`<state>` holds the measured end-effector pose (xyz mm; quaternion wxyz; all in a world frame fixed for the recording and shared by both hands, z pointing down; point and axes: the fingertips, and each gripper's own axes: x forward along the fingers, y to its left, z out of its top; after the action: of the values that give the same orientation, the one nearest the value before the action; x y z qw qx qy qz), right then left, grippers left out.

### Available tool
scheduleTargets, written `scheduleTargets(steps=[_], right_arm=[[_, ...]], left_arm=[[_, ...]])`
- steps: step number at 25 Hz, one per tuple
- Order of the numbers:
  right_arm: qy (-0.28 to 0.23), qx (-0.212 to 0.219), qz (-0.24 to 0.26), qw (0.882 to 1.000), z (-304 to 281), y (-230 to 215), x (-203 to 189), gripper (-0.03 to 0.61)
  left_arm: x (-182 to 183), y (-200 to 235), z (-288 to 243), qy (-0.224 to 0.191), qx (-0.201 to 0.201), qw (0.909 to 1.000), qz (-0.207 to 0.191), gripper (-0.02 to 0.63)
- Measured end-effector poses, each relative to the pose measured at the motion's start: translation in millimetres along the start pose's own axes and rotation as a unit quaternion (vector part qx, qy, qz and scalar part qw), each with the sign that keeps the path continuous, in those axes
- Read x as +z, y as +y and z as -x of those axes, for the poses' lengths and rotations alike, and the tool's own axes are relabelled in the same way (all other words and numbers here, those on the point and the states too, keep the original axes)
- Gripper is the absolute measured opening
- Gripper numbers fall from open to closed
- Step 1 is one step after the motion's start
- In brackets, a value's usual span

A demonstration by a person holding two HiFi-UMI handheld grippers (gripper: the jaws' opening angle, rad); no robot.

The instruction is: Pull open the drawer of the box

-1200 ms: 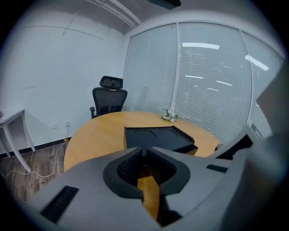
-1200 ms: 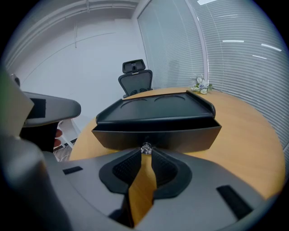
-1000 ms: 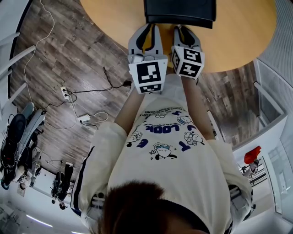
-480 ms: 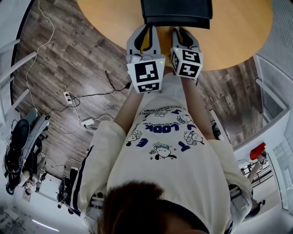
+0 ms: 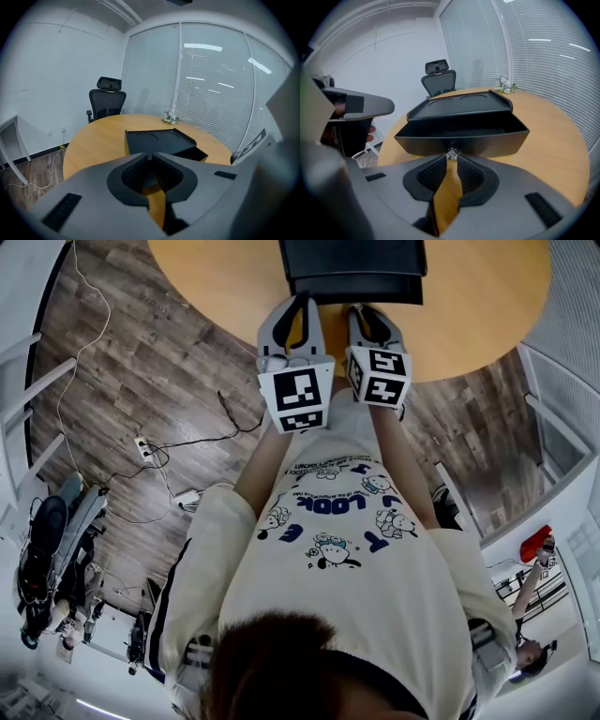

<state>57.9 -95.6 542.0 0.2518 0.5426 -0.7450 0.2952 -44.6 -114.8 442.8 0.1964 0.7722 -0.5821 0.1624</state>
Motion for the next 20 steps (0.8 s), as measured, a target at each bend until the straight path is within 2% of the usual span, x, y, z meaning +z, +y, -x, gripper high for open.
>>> scheduleTargets(steps=[20], right_arm=[[0.008, 0.0, -0.009, 1.0, 21.0, 5.3, -21.1, 0.086]], left_arm=[[-5.2, -4.2, 10.8, 0.0, -0.01, 0.9999, 0.002, 0.038]])
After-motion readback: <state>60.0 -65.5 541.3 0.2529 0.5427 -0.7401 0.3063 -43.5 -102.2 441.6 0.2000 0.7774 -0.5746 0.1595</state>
